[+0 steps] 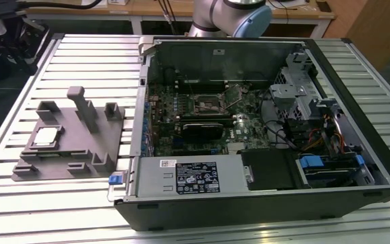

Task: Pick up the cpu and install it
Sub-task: 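Pick up the cpu and move it towards the insertion slot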

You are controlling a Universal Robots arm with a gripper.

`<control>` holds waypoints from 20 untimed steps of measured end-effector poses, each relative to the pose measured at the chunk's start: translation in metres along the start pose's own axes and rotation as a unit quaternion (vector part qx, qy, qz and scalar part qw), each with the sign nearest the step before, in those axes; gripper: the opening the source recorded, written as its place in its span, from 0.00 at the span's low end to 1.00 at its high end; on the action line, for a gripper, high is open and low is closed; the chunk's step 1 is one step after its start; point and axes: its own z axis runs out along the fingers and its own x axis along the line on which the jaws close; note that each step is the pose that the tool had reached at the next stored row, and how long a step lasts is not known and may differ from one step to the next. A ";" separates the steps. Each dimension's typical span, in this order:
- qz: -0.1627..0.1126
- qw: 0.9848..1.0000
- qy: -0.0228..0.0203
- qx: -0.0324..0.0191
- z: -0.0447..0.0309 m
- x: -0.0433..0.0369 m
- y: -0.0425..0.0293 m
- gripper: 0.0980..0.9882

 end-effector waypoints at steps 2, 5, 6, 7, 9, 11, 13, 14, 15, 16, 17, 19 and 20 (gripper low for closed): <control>0.000 1.000 0.000 0.000 0.0002 0.0017 -0.0002 0.01; 0.000 1.000 0.001 0.000 0.0005 0.0051 -0.0004 0.01; 0.000 1.000 0.001 0.000 0.0005 0.0051 -0.0005 0.01; 0.000 1.000 0.001 0.000 0.0005 0.0054 -0.0005 0.01; 0.000 1.000 0.001 0.000 0.0006 0.0078 -0.0006 0.01; 0.000 1.000 0.001 0.000 0.0007 0.0111 -0.0009 0.01; 0.000 1.000 0.001 0.000 0.0008 0.0145 -0.0012 0.01; 0.000 1.000 0.001 0.000 0.0007 0.0157 -0.0013 0.01; 0.000 1.000 0.001 0.000 0.0008 0.0167 -0.0014 0.01; 0.000 1.000 0.001 0.000 0.0008 0.0171 -0.0014 0.01; 0.000 1.000 0.001 0.000 0.0009 0.0181 -0.0015 0.01; 0.000 1.000 0.001 0.000 0.0010 0.0210 -0.0017 0.01; 0.000 1.000 0.001 0.000 0.0011 0.0230 -0.0018 0.01</control>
